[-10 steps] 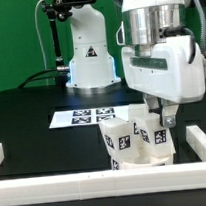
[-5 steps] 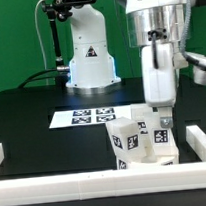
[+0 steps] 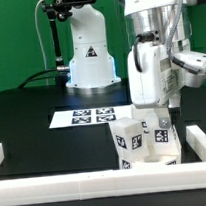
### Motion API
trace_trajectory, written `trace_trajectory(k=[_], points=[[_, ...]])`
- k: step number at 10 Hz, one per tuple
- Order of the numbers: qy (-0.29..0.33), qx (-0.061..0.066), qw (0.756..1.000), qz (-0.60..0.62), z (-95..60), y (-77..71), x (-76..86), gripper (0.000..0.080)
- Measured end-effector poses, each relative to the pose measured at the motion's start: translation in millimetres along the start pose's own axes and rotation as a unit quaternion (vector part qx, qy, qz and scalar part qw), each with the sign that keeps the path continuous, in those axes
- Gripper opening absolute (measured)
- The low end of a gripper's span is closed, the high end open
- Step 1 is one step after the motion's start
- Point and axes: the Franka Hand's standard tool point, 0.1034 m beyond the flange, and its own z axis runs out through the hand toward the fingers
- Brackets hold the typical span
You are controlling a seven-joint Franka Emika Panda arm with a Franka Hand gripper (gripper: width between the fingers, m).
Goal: Assemble stool
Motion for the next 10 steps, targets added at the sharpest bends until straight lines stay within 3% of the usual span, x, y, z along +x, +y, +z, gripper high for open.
trace_trajectory(k=[4, 5, 9, 10], points=[[-0.010, -0.004, 1.000, -0.016, -1.4, 0.0, -0.9, 0.0346], [-0.015, -0.004, 0.999, -0.047, -8.4, -4.1, 0.6, 0.0574], [-0.031, 0.006, 0.995, -0.090, -34.2, -10.3, -8.1, 0.0647], [-0.029, 0.006, 0.995, -0.090, -31.5, -9.5, -7.5, 0.0649]])
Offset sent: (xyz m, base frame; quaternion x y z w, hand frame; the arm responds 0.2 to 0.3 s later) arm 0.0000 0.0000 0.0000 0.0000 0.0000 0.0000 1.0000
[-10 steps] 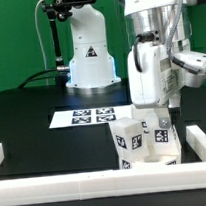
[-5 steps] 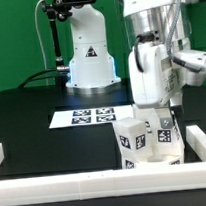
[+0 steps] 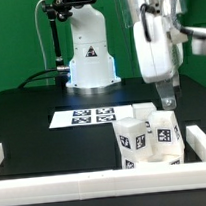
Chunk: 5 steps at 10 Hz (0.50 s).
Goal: Assemble stool
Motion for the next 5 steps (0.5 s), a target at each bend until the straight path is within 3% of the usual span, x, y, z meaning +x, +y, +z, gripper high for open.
trace_trajectory(k=[1, 3, 5], points=[[0.001, 0.000, 1.000, -0.012, 0.9, 0.2, 0.4, 0.0649], [0.006, -0.005, 0.989, -0.146, 1.6, 1.2, 2.4, 0.0649], [0.016, -0.033, 0.957, -0.289, 0.4, 4.4, 2.0, 0.0649]])
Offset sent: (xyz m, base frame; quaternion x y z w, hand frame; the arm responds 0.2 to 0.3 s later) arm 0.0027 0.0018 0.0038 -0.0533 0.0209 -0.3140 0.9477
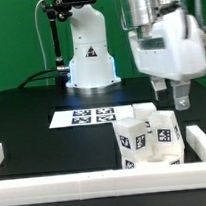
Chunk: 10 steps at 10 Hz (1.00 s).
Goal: Assemble stool
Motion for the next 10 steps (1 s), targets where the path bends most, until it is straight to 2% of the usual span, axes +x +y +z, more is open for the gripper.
trace_trajectory(k=[2, 7, 8, 9, 10], points=[[0.010, -0.011, 0.995, -0.101, -0.9, 0.0, -1.0, 0.0649], [0.011, -0.014, 0.967, -0.253, -1.0, 0.4, 1.8, 0.0649], [0.021, -0.024, 0.945, -0.326, -1.0, 1.0, 2.1, 0.0649], [0.026, -0.032, 0.906, -0.421, -1.9, -0.2, 1.9, 0.0649], [0.026, -0.038, 0.881, -0.470, -3.2, -1.7, -0.1, 0.0649]])
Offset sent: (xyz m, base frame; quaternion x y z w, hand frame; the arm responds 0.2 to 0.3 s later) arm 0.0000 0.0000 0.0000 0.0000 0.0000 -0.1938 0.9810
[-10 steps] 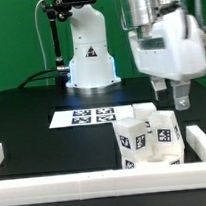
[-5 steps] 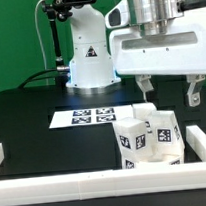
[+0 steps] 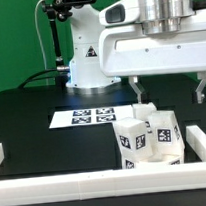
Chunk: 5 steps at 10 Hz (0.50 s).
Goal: Assemble stool
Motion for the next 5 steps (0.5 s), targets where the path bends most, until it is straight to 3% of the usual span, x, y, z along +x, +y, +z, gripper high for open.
trace_trajectory(k=[5], points=[[0.002, -0.008, 0.984, -0.176, -1.8, 1.4, 2.7, 0.0649]])
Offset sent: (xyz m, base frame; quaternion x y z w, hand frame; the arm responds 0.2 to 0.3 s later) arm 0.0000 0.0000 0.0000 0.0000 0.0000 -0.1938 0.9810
